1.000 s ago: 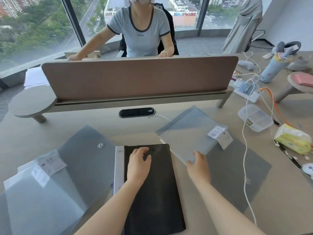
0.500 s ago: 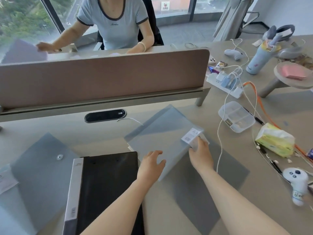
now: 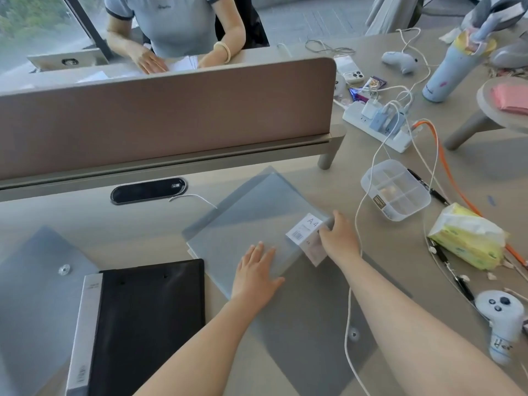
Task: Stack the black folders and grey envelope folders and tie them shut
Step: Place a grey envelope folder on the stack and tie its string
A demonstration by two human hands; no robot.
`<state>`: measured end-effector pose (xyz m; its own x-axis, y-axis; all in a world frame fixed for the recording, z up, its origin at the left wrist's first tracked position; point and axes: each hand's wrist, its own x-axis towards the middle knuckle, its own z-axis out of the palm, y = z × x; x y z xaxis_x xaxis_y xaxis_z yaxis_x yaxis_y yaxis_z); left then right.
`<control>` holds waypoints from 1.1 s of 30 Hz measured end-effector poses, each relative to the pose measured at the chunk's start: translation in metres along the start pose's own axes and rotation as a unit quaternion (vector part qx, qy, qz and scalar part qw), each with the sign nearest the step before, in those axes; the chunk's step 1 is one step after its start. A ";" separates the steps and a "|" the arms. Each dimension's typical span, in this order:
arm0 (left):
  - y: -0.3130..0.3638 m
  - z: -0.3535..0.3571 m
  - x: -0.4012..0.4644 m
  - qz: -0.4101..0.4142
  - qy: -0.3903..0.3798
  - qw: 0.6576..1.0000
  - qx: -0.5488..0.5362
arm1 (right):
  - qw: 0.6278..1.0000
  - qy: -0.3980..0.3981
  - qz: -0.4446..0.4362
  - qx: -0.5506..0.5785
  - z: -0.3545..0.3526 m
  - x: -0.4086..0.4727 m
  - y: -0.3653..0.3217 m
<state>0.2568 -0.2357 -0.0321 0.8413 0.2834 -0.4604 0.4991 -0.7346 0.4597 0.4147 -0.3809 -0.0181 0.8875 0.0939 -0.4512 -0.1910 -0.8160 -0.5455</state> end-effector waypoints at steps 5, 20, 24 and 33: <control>-0.002 0.004 0.002 -0.006 0.002 1.000 0.008 | 1.000 -0.017 0.004 0.005 0.000 0.011 0.004; 0.018 -0.022 -0.006 0.005 0.029 0.996 -0.080 | 0.961 0.136 -0.076 0.228 -0.022 -0.022 -0.041; 0.024 -0.039 -0.015 0.030 0.064 0.993 -0.098 | 0.942 0.158 -0.111 0.275 -0.027 -0.043 -0.064; 0.043 -0.072 -0.044 0.104 0.172 0.962 -0.183 | 0.875 0.194 -0.221 0.384 -0.045 -0.105 -0.117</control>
<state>0.2563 -0.2352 0.0620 0.9189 0.3863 -0.0799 0.2985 -0.5485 0.7811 0.3633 -0.3214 0.1249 0.9930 -0.0184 0.1165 0.1137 -0.1115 -0.9872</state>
